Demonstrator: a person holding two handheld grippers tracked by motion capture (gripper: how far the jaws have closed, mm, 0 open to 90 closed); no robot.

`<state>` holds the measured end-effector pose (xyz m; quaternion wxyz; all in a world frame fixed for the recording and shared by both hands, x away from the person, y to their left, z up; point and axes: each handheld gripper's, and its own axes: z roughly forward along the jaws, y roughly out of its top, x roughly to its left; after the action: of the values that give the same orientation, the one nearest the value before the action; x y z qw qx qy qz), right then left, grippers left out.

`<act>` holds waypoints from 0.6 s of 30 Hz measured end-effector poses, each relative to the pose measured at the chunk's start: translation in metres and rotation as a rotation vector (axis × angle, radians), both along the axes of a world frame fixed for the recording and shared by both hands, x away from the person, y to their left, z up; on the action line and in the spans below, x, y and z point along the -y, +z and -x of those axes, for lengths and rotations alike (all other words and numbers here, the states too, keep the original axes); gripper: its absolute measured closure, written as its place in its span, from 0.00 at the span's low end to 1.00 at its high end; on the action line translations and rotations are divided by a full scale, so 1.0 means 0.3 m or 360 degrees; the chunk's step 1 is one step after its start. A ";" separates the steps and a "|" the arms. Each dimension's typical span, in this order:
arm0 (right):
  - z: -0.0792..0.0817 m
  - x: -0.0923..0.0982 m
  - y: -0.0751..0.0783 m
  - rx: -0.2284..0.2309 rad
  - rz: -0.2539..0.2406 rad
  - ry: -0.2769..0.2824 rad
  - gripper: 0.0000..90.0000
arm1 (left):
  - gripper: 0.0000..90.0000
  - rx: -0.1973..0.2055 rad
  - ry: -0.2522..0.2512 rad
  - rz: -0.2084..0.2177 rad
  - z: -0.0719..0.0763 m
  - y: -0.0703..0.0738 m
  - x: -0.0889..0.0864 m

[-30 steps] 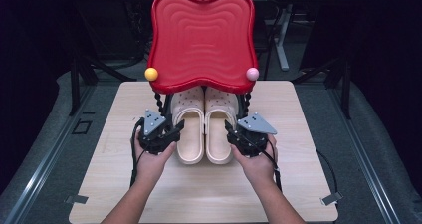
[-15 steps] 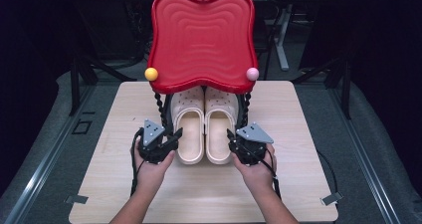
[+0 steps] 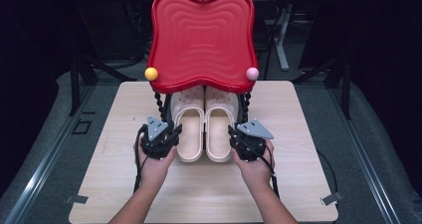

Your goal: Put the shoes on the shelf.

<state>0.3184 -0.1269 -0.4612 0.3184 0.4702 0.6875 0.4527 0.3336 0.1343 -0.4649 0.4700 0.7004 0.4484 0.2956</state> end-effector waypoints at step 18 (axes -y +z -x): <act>-0.094 -0.036 0.032 0.0062 -0.0023 -0.0110 0.80 | 0.77 0.0026 0.0012 0.0033 -0.107 0.033 0.003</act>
<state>0.3467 -0.1161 -0.4516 0.3439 0.4871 0.6611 0.4553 0.3657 0.1334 -0.4549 0.4796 0.6914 0.4503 0.2985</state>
